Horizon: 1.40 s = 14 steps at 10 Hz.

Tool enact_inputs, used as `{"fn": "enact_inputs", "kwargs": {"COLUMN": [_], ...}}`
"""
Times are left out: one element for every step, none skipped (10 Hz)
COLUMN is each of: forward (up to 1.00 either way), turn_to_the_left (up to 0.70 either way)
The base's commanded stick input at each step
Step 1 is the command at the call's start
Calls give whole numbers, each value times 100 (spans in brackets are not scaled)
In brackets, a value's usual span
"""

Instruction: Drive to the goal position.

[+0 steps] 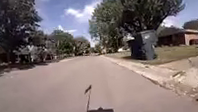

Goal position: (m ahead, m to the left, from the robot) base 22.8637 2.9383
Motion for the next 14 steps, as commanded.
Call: {"fn": "enact_inputs", "kwargs": {"forward": [100, 100, 100, 100, 100, 100, 100, 100, 100, 100, 100, 100, 100, 100], "turn_to_the_left": [0, 0, 0, 0, 0, 0, 0, 0, 0, 0, 0, 0, 0, 0]}}
